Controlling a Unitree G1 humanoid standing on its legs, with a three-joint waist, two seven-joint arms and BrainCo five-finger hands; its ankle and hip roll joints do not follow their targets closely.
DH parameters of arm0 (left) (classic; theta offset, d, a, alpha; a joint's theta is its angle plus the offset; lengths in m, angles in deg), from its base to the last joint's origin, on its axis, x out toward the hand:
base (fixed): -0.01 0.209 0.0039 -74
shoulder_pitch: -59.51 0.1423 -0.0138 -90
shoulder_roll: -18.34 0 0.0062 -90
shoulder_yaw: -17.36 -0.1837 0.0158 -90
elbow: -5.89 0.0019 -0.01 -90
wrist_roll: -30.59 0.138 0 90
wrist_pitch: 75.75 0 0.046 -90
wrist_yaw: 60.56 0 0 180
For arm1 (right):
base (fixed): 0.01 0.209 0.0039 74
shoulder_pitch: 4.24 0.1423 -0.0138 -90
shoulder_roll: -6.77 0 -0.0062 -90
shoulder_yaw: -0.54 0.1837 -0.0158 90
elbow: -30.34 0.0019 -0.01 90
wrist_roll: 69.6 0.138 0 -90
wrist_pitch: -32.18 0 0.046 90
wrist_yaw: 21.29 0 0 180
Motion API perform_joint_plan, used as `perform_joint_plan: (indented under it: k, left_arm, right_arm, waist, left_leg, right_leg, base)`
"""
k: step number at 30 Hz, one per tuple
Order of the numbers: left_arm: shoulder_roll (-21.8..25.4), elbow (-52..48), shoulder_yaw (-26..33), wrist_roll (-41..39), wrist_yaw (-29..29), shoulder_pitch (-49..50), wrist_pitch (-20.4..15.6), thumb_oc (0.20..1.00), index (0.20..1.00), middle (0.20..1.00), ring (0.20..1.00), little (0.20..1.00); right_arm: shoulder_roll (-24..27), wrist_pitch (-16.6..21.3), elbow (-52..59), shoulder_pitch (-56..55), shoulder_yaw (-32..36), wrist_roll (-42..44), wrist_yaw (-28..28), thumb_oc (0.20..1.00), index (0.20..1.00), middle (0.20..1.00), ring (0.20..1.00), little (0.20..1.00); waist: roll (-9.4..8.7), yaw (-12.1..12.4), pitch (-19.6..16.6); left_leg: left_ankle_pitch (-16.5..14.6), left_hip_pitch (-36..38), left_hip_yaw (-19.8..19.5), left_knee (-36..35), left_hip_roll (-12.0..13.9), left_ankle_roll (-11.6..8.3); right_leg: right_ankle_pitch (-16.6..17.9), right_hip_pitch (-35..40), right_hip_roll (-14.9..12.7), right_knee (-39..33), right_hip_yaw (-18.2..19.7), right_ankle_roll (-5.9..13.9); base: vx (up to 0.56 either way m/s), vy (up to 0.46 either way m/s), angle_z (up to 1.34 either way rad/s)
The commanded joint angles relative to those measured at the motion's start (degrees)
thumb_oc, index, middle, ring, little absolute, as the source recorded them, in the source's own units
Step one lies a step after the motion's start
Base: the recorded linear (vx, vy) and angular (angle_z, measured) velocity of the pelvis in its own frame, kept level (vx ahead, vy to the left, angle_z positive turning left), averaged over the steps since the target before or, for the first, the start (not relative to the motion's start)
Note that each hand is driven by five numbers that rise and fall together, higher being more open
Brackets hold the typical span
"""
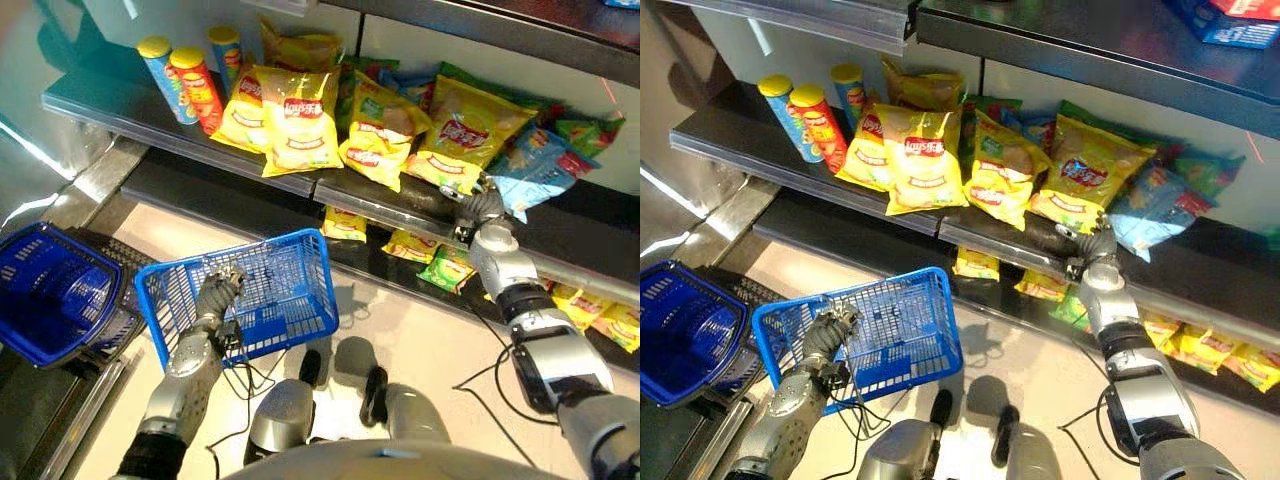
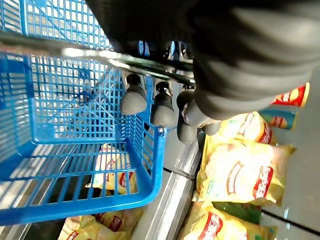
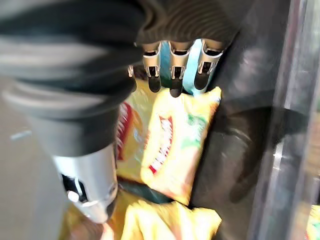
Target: Pick up the snacks into the basket
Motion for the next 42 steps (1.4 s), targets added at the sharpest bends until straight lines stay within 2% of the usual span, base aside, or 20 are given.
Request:
perform_joint_plan:
  k: [1,3,6,7,8,9,10,11,12,13,14,15,16,17,18,20,21,22,35,42]
  left_arm:
    - [1.89,-8.79,-0.26,0.77,1.26,-2.44,-5.77,0.2,0.2,0.2,0.2,0.2]
    - [1.44,-8.24,-1.34,0.64,1.68,-3.4,-5.59,0.2,0.2,0.2,0.2,0.2]
    - [0.36,-7.98,-1.47,0.72,1.53,-3.48,-5.53,0.2,0.2,0.2,0.2,0.2]
    - [0.07,-8.38,-1.47,0.34,1.9,-2.68,-5.34,0.2,0.2,0.2,0.2,0.2]
    - [0.04,-8.43,-1.47,0.34,1.9,-2.58,-5.32,0.2,0.2,0.2,0.2,0.2]
    - [-0.77,-8.94,-1.35,0.24,2.34,-1.58,-5.14,0.2,0.2,0.2,0.2,0.2]
    - [-0.98,-9.08,-1.6,0.26,2.34,-1.79,-5.07,0.2,0.2,0.2,0.2,0.2]
    - [-0.95,-9.09,-1.65,0.27,2.33,-1.88,-5.06,0.2,0.2,0.2,0.2,0.2]
    - [-1.05,-9.44,-2.12,-0.12,2.79,-1.6,-5.24,0.2,0.2,0.2,0.2,0.2]
    - [-1.03,-9.45,-2.13,-0.14,2.8,-1.59,-5.25,0.2,0.2,0.2,0.2,0.2]
    - [-1.28,-9.48,-2.51,-0.24,2.44,-0.93,-4.95,0.2,0.2,0.2,0.2,0.2]
    - [-1.31,-9.48,-2.53,-0.23,2.42,-0.92,-4.94,0.2,0.2,0.2,0.2,0.2]
    - [-1.21,-9.44,-2.26,-0.51,2.22,-0.3,-4.4,0.2,0.2,0.2,0.2,0.2]
    - [-1.25,-9.47,-2.26,-0.52,2.22,-0.18,-4.38,0.2,0.2,0.2,0.2,0.2]
    - [-0.33,-9.49,-2.58,0.36,2.38,0.47,-4.06,0.2,0.2,0.2,0.2,0.2]
    - [-0.13,-8.95,-2.53,2.69,1.17,1.09,-3.25,0.2,0.2,0.2,0.2,0.2]
    - [-0.09,-9.52,-2.2,2.04,1.19,1.62,-3.27,0.2,0.2,0.2,0.2,0.2]
    - [-0.13,-10.53,-2.58,0.72,1.69,1.72,-3.39,0.2,0.2,0.2,0.2,0.2]
    - [-1.12,-10.36,-1.36,1.12,0.19,2.54,-3.31,0.2,0.2,0.2,0.2,0.2]
    - [-1.23,-11.05,-0.76,0.65,-0.55,2.91,-3.54,0.2,0.2,0.2,0.2,0.2]
  right_arm:
    - [4.28,2.77,-1.58,6.12,-0.65,0.78,1.86,1.0,1.0,1.0,1.0,1.0]
    - [4.65,2.92,-1.3,5.66,-0.47,1.33,2.02,1.0,1.0,1.0,1.0,1.0]
    - [5.23,2.94,-0.89,5.72,-0.74,1.12,1.86,1.0,1.0,1.0,1.0,1.0]
    - [5.5,3.12,0.74,4.56,-1.63,0.9,1.14,1.0,1.0,1.0,1.0,1.0]
    - [5.49,3.06,0.89,4.42,-1.65,0.87,1.18,1.0,1.0,1.0,1.0,1.0]
    - [5.11,3.58,3.08,2.86,-1.61,0.78,0.95,1.0,1.0,1.0,1.0,1.0]
    - [5.3,4.19,3.71,2.6,-1.04,1.35,1.25,1.0,1.0,1.0,1.0,1.0]
    - [5.34,4.18,3.78,2.57,-0.94,1.35,1.26,1.0,1.0,1.0,1.0,1.0]
    - [6.12,4.36,4.73,2.39,-0.62,1.37,1.11,1.0,1.0,1.0,1.0,1.0]
    - [6.12,4.34,4.78,2.34,-0.58,1.35,1.12,1.0,1.0,1.0,1.0,1.0]
    - [6.61,4.31,3.42,2.99,-0.2,1.69,1.83,1.0,1.0,1.0,1.0,1.0]
    - [6.64,4.35,3.33,3.02,-0.25,1.73,1.83,1.0,1.0,1.0,1.0,1.0]
    - [6.74,4.4,2.88,3.13,-0.47,1.97,1.95,1.0,1.0,1.0,1.0,1.0]
    - [6.74,4.4,2.87,3.06,-0.55,1.98,1.96,1.0,1.0,1.0,1.0,1.0]
    - [6.76,4.16,2.85,2.82,-1.45,1.05,1.81,1.0,1.0,1.0,1.0,1.0]
    - [6.57,3.66,2.43,1.95,-1.21,0.27,2.5,1.0,1.0,1.0,1.0,1.0]
    - [6.13,3.38,3.01,1.87,-1.28,-0.23,2.2,1.0,1.0,1.0,1.0,1.0]
    - [5.33,3.32,3.59,3.03,-2.39,-0.15,1.75,1.0,1.0,1.0,1.0,1.0]
    - [0.56,2.52,8.19,-0.07,-3.99,0.19,0.04,1.0,1.0,1.0,1.0,1.0]
    - [-0.64,1.31,1.3,1.71,-4.05,0.67,-0.04,1.0,1.0,1.0,1.0,1.0]
  waist:
    - [-2.26,-0.43,-3.93]
    - [-2.61,-1.06,-4.97]
    - [-1.66,-1.83,-6.41]
    - [-0.74,-2.93,-7.06]
    - [-0.64,-3.06,-7.06]
    - [0.63,-2.56,-6.42]
    - [0.4,-1.88,-5.01]
    - [0.51,-2.0,-4.98]
    - [0.49,-0.71,-3.15]
    - [0.59,-0.71,-3.23]
    - [0.68,0.06,-3.02]
    - [0.7,0.24,-3.05]
    - [0.96,0.44,-3.79]
    - [0.81,0.65,-3.73]
    - [2.3,1.23,-4.34]
    - [2.65,1.39,-4.18]
    - [2.29,1.67,-4.28]
    - [2.66,1.44,-5.0]
    - [-0.15,2.2,-6.11]
    - [-0.73,3.22,-6.4]
  left_leg:
    - [-8.82,5.61,-2.9,-0.81,-2.69,-1.0]
    - [-10.26,6.18,-3.98,-0.65,-2.54,-1.58]
    - [-12.03,6.76,-4.22,1.3,-1.52,-2.35]
    - [-12.49,6.57,-4.71,7.41,-0.51,-3.54]
    - [-12.84,6.37,-4.81,7.99,-0.46,-3.59]
    - [-8.08,2.07,-3.68,20.44,0.2,-5.55]
    - [-3.75,-2.34,-3.65,27.44,-1.05,-6.42]
    - [-4.03,-3.01,-3.82,28.48,-1.1,-6.44]
    - [-3.17,-8.88,-4.0,37.19,-3.96,-6.09]
    - [-3.36,-9.16,-4.01,37.6,-3.89,-6.06]
    - [-5.11,-13.18,-3.4,33.91,-3.4,-5.64]
    - [-5.24,-12.9,-3.26,33.64,-3.29,-5.64]
    - [-5.67,-12.78,-3.17,20.91,0.41,-5.8]
    - [-5.26,-11.67,-2.93,19.36,0.51,-5.86]
    - [1.47,-11.28,-3.78,5.01,3.48,-6.66]
    - [3.8,-10.63,-3.67,2.47,3.19,-7.07]
    - [2.28,-10.36,-4.81,5.26,2.31,-7.37]
    - [1.92,-8.09,-4.76,1.64,2.71,-7.09]
    - [-0.14,-4.41,-3.15,-1.6,1.56,-4.96]
    - [-1.17,-3.64,-3.17,-1.74,1.21,-4.33]
  right_leg:
    - [14.05,-2.28,0.92,-16.56,-0.35,2.05]
    - [13.26,-0.49,1.43,-16.6,1.65,1.28]
    - [12.55,-0.46,1.3,-14.86,0.93,0.36]
    - [9.92,0.78,1.98,-12.57,1.16,-1.27]
    - [9.78,0.82,2.02,-12.44,1.02,-1.31]
    - [7.91,4.36,2.77,-12.31,0.27,-2.83]
    - [7.9,5.99,2.06,-12.96,0.37,-3.56]
    - [8.01,5.89,2.08,-13.02,0.16,-3.55]
    - [7.15,7.22,1.98,-13.92,-0.04,-4.73]
    - [7.14,7.13,2.07,-13.91,-0.09,-4.73]
    - [6.5,8.23,1.89,-14.6,0.23,-4.33]
    - [6.41,8.31,1.95,-14.63,0.4,-4.34]
    - [5.51,9.17,2.36,-15.1,0.67,-3.49]
    - [5.39,9.47,2.31,-15.15,0.93,-3.55]
    - [4.72,10.93,4.01,-15.72,0.96,-3.21]
    - [4.37,12.41,4.23,-15.93,0.78,-3.22]
    - [3.6,13.13,3.74,-15.7,1.31,-3.3]
    - [3.34,13.17,4.57,-15.83,2.26,-3.43]
    - [4.61,14.73,1.9,-19.26,2.75,-1.55]
    - [4.99,14.93,1.11,-19.54,2.7,-0.9]
  base:
    - [0.25,-0.096,0.44]
    - [0.25,-0.178,0.49]
    - [0.36,-0.185,0.74]
    - [0.26,-0.143,0.43]
    - [0.44,-0.251,0.48]
    - [0.22,-0.2,0.32]
    - [0.2,-0.193,0.31]
    - [0.08,-0.23,0.04]
    - [0.03,-0.137,-0.16]
    - [0.16,-0.202,-0.34]
    - [0.12,-0.059,-0.14]
    - [0.31,-0.054,0.09]
    - [0.22,-0.006,0.11]
    - [0.39,0.052,-0.03]
    - [0.21,0.039,-0.11]
    - [0.2,0.057,-0.21]
    - [0.27,0.126,-0.45]
    - [0.19,0.104,-0.42]
    - [0.07,0.083,-0.13]
    - [0.0,0.019,0.01]
